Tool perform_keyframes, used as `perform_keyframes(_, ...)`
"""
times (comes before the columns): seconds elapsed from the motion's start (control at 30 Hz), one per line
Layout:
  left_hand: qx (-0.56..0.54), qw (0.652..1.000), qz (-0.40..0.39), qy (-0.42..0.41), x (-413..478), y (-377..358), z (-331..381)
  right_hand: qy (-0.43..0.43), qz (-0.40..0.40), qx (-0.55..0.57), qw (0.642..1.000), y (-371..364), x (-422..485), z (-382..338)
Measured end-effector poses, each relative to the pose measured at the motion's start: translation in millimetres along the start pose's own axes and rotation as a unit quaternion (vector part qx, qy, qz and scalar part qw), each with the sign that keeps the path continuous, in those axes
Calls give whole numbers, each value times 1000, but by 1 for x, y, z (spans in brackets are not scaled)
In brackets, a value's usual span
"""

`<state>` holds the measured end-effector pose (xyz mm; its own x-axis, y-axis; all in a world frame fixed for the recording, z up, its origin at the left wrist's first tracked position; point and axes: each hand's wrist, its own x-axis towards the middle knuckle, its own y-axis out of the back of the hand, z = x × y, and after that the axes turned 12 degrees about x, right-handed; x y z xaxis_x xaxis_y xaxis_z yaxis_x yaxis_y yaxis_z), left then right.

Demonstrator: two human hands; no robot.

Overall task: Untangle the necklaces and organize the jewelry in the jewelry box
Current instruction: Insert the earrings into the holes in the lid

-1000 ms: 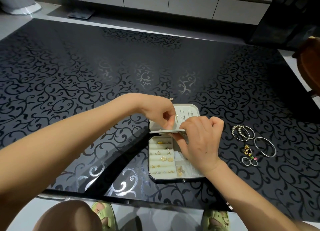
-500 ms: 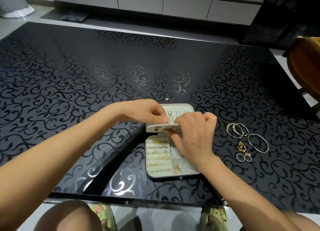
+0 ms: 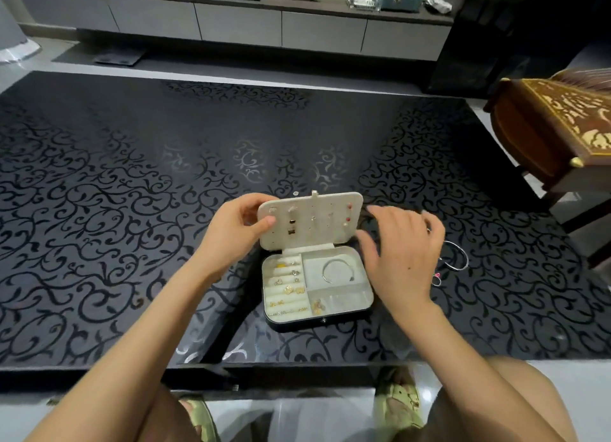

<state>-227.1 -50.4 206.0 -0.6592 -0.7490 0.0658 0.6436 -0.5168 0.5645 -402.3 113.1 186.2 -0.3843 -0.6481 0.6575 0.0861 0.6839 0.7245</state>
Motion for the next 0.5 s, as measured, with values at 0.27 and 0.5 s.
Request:
perform_keyframes(0.27,-85,987,121,65,-4,-21,3,-335,-288,-105,891,12,-10,91)
perform_keyframes(0.5,-136,979,118,93,-4,-21,1,-282,-297,-169,897,0,-11,86)
